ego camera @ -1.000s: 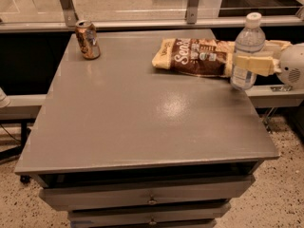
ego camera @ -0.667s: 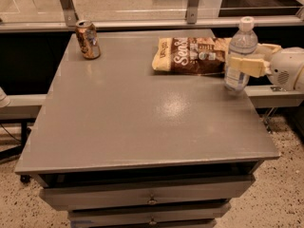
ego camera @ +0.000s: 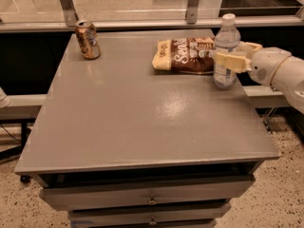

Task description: Move blue plastic bottle near brown chip bag

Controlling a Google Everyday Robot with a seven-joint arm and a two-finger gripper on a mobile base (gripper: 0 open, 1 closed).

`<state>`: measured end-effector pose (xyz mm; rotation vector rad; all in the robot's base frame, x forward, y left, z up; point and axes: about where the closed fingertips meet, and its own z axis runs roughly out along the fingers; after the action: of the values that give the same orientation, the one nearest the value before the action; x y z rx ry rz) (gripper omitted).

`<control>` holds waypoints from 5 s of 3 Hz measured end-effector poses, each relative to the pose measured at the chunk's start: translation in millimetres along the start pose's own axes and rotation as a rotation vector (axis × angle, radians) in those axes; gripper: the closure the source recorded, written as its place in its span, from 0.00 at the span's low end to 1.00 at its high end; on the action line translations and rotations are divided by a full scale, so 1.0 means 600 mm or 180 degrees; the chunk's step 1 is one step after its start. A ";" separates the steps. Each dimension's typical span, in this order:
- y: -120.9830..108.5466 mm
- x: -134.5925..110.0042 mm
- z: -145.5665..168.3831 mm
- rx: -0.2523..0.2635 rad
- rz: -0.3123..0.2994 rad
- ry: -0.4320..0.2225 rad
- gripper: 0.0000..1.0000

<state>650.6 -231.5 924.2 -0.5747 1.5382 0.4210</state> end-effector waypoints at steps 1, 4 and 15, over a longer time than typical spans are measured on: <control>-0.009 0.002 0.015 0.0009 -0.0011 -0.0028 1.00; -0.031 -0.014 -0.023 0.0199 0.0027 -0.0257 1.00; -0.001 -0.017 -0.158 0.0028 0.0277 0.0019 0.00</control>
Offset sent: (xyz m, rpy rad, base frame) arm 0.0114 -0.0206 -0.0044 -0.0062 -0.0140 -0.0456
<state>574.4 -286.8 939.7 -0.5039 1.5740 0.4790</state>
